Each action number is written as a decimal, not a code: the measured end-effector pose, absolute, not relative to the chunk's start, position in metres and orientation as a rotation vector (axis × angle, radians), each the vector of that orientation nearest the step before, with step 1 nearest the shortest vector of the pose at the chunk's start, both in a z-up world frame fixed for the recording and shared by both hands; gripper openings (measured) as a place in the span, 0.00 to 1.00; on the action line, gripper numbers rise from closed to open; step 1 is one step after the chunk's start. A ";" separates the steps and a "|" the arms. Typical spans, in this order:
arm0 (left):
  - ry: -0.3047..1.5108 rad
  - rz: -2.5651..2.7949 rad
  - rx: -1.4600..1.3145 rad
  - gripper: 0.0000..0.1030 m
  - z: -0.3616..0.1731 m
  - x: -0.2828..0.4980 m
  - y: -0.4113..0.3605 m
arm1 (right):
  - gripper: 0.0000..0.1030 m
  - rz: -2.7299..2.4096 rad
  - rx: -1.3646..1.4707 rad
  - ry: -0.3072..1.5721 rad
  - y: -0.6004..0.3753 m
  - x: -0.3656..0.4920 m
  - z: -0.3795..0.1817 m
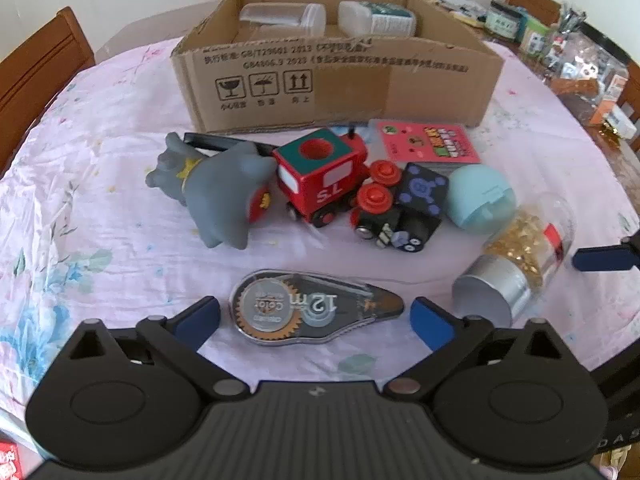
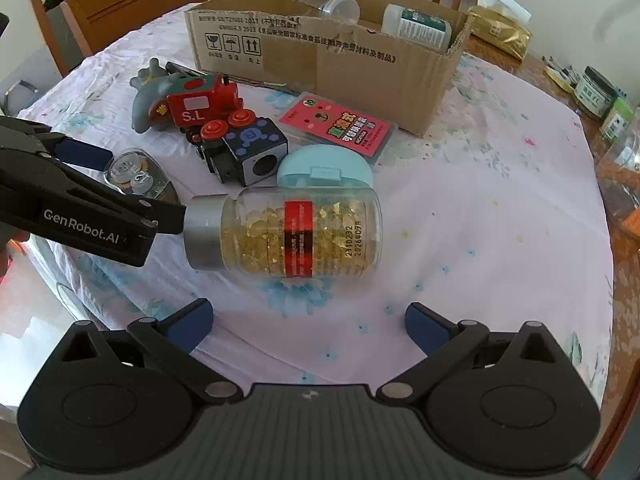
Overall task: Organize rigid objects
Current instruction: 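Grasp the correction tape with left tool while right tool grasps the gold capsule bottle, then carry the tape and capsule bottle into the box and release both, then move both tools back toward the remaining toys on the table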
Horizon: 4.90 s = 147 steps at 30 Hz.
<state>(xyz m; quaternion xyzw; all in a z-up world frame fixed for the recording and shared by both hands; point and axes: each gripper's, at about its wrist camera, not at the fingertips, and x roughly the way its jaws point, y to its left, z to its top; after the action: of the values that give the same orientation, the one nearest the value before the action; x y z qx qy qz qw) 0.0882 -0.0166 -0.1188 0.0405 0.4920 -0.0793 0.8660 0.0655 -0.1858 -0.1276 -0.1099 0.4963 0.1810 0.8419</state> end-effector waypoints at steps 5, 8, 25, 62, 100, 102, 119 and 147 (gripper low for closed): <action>1.013 -0.199 0.105 0.87 -0.117 0.088 -0.018 | 1.00 0.395 -0.231 1.010 -0.188 0.061 -0.129; 1.018 -0.200 0.110 0.87 -0.117 0.089 -0.013 | 1.00 0.392 -0.228 0.999 -0.188 0.059 -0.129; 1.016 -0.148 0.086 0.90 -0.121 0.088 0.023 | 1.00 0.369 -0.225 1.036 -0.166 0.075 -0.128; 1.042 -0.246 0.124 0.87 -0.112 0.094 0.031 | 0.94 0.290 -0.219 1.121 -0.148 0.104 -0.106; 0.809 -0.322 0.200 0.92 -0.035 0.250 0.015 | 0.94 0.360 -0.217 0.912 -0.160 0.218 0.002; 0.802 -0.300 0.193 0.93 -0.034 0.249 0.019 | 0.94 0.363 -0.221 0.920 -0.159 0.223 0.000; 0.784 -0.136 0.115 0.94 -0.022 0.194 0.062 | 0.95 0.325 -0.180 0.947 -0.154 0.282 -0.016; 0.881 -0.089 0.072 0.94 -0.045 0.138 0.072 | 1.00 0.205 -0.039 0.902 -0.176 0.202 -0.021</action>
<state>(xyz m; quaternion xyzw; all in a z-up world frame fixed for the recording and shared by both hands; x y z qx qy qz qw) 0.1385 0.0724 -0.0453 0.0349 0.4261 -0.0430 0.9030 0.2023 -0.1757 -0.0209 -0.0186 0.4351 0.0990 0.8947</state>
